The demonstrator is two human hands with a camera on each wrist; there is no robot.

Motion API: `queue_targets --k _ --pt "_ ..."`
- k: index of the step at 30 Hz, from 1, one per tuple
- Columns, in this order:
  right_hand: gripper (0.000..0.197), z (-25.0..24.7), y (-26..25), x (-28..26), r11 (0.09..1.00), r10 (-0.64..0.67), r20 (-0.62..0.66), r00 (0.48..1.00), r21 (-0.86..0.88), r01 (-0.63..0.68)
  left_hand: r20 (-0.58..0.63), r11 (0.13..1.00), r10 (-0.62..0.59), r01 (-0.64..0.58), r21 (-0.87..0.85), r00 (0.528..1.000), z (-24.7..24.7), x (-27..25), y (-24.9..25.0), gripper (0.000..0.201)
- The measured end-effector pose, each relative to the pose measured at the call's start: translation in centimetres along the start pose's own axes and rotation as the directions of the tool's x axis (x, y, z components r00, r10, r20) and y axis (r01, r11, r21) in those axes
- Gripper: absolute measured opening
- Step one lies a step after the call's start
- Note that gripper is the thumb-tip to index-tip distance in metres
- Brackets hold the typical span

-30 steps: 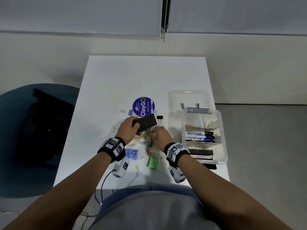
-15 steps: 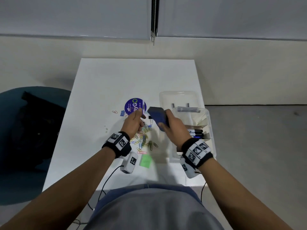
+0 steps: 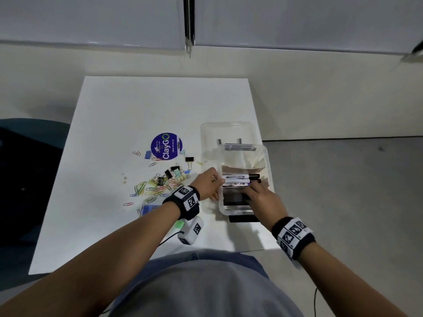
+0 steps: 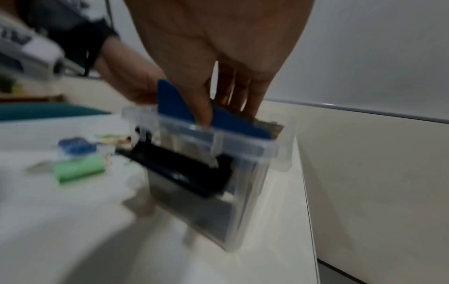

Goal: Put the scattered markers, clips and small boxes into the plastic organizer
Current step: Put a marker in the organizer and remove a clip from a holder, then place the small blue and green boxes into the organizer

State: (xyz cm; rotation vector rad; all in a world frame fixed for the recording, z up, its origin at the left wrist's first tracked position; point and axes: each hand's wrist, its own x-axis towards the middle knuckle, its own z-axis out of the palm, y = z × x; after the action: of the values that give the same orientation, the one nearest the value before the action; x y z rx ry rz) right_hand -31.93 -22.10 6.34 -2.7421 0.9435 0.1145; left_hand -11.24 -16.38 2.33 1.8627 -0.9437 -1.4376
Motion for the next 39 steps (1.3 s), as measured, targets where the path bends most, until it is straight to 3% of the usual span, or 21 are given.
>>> queue_targets --k 4,11,13,17,27,29,31,34,36,39 --pt "0.031 1.2 -0.3 1.3 0.979 -0.01 0.059 0.998 -0.201 0.022 0.008 1.0 0.008 -0.008 0.0 1.0 0.2 -0.1 0.1 0.024" --pt "0.026 1.2 -1.3 4.2 0.962 0.014 0.318 0.948 -0.263 0.075 -0.015 1.0 -0.015 0.015 -0.001 1.0 0.5 0.1 -0.1 0.027" --pt "0.03 0.7 -1.7 4.3 0.968 0.028 0.379 0.925 -0.241 0.07 -0.02 1.0 -0.022 0.022 0.001 1.0 0.5 0.0 -0.1 0.027" --pt "0.033 1.0 -2.0 3.1 0.977 0.031 0.354 0.935 -0.21 0.047 -0.05 1.0 -0.012 0.013 0.023 0.999 0.5 0.0 -0.3 0.029" --pt "0.028 1.4 -1.3 5.3 0.988 0.033 0.613 0.789 -0.138 0.066 -0.062 0.999 -0.014 0.011 -0.046 0.998 0.6 -0.4 -0.5 0.031" --pt "0.026 0.2 -2.3 5.9 0.993 0.036 0.608 0.793 -0.107 0.038 -0.067 0.999 -0.016 0.012 -0.051 0.998 -0.4 -0.7 -1.0 0.029" --pt "0.022 -1.1 -4.4 6.4 1.0 -0.011 0.522 0.853 -0.012 0.02 -0.111 0.999 -0.024 0.027 0.027 0.994 -2.4 -1.4 -2.2 0.023" --pt "0.019 -1.6 -9.1 6.9 0.991 -0.121 0.349 0.929 0.092 0.094 -0.213 0.929 -0.022 0.099 0.357 0.977 -6.5 -2.6 -5.5 0.011" --pt "0.026 -0.4 -12.1 7.0 0.983 -0.171 0.327 0.929 0.121 0.139 -0.257 0.856 -0.021 0.15 0.495 0.966 -9.1 -3.8 -8.1 0.008" --pt "0.051 3.1 -15.1 7.1 0.977 -0.204 0.459 0.865 0.153 0.149 -0.272 0.784 -0.028 0.19 0.591 0.962 -11.4 -6.4 -11.8 0.011"
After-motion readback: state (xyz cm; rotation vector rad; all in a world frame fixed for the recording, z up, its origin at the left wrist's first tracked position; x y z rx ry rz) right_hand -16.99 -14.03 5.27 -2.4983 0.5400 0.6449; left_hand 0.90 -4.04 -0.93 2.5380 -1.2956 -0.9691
